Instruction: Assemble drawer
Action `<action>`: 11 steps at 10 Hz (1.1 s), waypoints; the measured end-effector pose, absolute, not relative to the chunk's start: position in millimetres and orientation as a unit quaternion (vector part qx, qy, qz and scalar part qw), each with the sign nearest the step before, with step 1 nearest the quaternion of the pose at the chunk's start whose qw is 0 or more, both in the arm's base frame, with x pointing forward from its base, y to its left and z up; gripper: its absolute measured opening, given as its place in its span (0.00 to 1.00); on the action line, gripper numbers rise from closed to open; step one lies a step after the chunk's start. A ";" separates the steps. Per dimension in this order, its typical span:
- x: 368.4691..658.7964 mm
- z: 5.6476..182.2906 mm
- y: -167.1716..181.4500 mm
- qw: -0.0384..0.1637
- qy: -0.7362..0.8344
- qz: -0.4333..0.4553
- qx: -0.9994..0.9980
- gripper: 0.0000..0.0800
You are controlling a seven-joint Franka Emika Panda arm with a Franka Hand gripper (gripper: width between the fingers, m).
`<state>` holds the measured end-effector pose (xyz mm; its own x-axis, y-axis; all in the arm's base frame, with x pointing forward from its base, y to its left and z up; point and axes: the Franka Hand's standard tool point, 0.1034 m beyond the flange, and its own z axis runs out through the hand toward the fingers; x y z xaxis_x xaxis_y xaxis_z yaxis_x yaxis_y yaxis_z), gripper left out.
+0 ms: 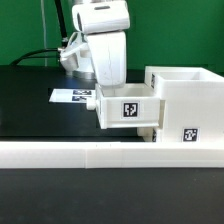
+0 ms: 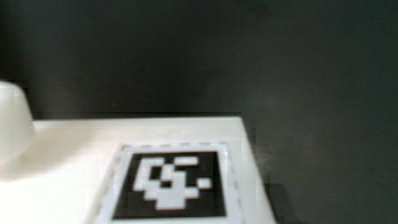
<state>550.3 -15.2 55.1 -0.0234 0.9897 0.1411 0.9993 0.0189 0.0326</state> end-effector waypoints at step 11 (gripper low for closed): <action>546.0 51.0 -10.1 0.050 -0.710 -0.053 -0.700 0.06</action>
Offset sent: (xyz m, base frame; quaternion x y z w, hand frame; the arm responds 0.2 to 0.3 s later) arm 0.0084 0.0060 -0.0009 0.0009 -0.0136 -0.0166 0.9998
